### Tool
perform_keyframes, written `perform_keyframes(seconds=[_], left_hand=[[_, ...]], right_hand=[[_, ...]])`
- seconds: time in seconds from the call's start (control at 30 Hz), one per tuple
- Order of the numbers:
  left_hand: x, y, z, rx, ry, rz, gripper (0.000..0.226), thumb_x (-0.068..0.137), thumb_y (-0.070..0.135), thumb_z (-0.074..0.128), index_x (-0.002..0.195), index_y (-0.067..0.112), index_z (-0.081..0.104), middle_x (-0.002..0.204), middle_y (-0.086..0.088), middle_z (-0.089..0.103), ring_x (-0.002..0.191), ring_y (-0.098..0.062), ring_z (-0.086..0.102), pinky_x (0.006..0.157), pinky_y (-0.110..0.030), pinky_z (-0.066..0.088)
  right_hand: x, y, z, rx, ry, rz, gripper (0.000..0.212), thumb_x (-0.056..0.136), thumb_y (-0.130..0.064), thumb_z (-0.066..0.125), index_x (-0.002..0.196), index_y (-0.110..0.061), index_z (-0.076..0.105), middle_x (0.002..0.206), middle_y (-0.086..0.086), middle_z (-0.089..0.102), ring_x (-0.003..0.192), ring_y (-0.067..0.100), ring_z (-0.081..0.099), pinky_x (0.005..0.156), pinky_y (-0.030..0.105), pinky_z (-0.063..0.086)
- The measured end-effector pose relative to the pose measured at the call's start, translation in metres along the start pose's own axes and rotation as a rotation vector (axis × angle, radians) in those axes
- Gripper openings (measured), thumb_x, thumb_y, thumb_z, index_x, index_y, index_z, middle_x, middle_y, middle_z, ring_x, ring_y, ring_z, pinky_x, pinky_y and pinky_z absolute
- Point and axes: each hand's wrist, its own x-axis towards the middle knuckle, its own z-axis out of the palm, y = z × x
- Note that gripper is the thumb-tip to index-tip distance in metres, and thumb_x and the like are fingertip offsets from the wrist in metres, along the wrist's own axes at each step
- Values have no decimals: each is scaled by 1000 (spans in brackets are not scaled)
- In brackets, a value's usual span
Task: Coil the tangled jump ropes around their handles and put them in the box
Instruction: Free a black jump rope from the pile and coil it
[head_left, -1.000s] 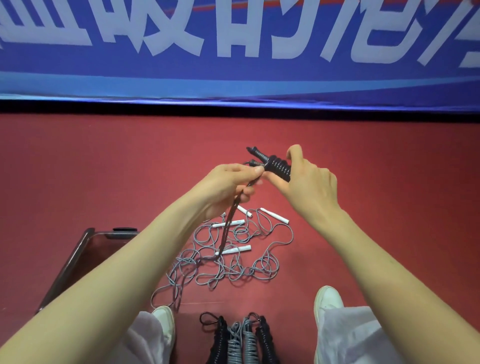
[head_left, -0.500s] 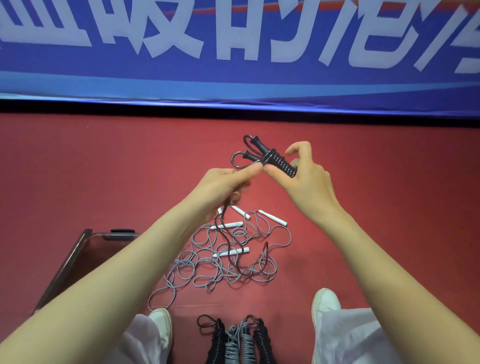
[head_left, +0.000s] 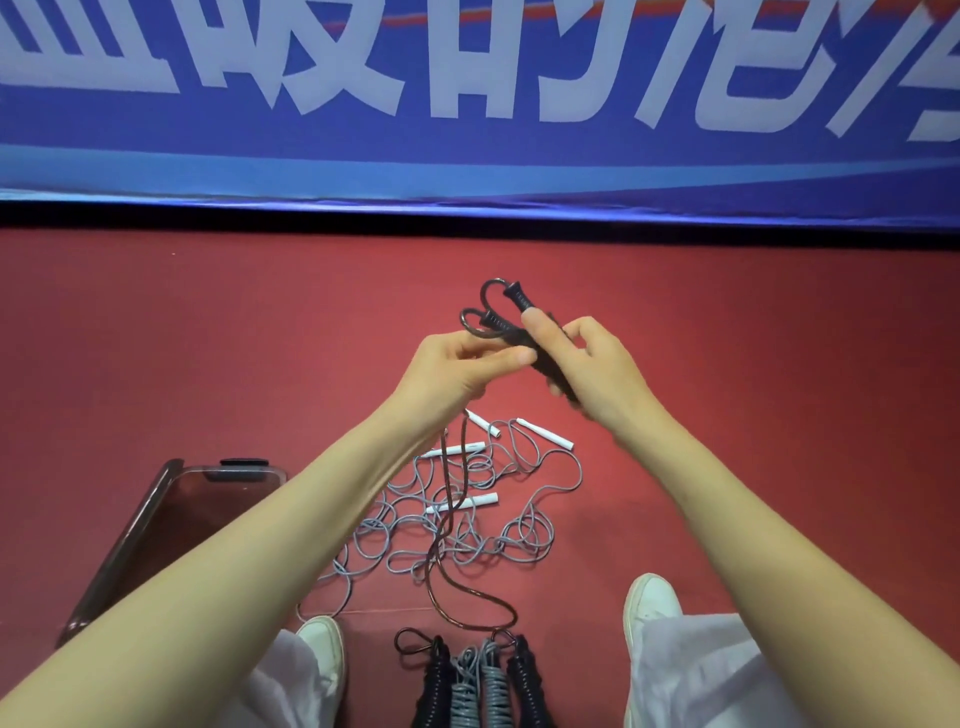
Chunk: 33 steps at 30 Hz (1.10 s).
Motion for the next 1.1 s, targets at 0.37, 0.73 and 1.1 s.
perform_keyframes(seconds=[0.37, 0.73, 1.1], left_hand=[[4, -4, -27, 226, -370, -126, 49, 98, 47, 37, 106, 13, 71, 60, 2, 48, 59, -13, 35, 63, -25, 30], [10, 7, -45, 373, -364, 40, 21, 71, 2, 77, 74, 22, 77, 72, 0, 70, 69, -8, 60, 72, -23, 47], [8, 7, -9, 191, 18, 74, 10, 83, 6, 71, 76, 11, 67, 66, -6, 61, 55, -10, 50, 55, -18, 43]], right_hand=[[9, -1, -25, 211, 74, 93, 53, 86, -66, 52, 85, -13, 51, 54, 6, 54, 36, 16, 33, 40, 21, 24], [-24, -20, -21, -23, -789, 150, 55, 73, -68, 46, 87, -17, 63, 51, 1, 46, 34, 10, 27, 38, 16, 18], [-15, -4, 6, -882, 4, -51, 65, 84, -77, 35, 107, -17, 47, 108, 18, 65, 104, 40, 59, 71, 39, 34]])
